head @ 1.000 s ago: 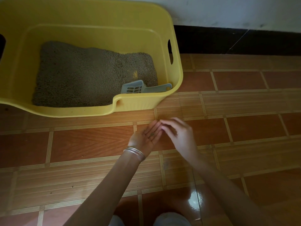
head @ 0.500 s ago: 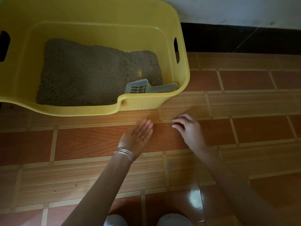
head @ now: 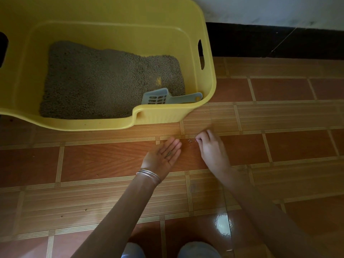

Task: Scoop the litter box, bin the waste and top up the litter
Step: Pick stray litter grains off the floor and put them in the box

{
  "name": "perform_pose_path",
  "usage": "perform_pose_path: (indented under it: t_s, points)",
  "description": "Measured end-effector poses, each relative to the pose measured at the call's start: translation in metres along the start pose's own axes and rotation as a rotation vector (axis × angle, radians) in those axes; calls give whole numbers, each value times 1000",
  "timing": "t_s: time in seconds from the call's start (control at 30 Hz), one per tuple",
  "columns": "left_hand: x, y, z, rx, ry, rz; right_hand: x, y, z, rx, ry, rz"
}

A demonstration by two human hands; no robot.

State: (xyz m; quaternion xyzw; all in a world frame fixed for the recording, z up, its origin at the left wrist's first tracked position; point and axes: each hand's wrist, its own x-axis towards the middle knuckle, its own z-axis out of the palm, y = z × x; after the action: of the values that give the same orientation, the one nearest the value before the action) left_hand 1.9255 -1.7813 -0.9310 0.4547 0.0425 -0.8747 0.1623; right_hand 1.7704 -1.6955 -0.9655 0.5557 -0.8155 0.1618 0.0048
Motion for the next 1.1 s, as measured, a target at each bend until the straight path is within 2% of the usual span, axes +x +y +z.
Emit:
perform_pose_path:
  t_s: [0.13,0.33,0.47,0.57,0.67,0.73,0.83,0.97,1.1]
  points:
    - [0,-5,2,7,5,-1,4,-3,-1,9,-38,5]
    - [1,-6,8,51,23,16,9,-5,-12,209,-85,70]
    - [0,-11,17,54,35,18,14,-30,-30,387,-41,-20]
    - [-3,-13,26,48,57,24,18,-45,-34,447,-81,-99]
    - [-4,-10,28,31,47,32,21,-46,-34,479,-117,-115]
    - [-4,-5,25,7,37,31,23,-40,-38,496,-55,-89]
    - [-7,4,18,-20,8,11,24,-21,-39,448,36,-23]
    - [-7,15,6,-71,21,15,22,6,-24,270,-81,75]
    - [-9,20,-2,-86,16,33,17,13,-12,197,-143,6]
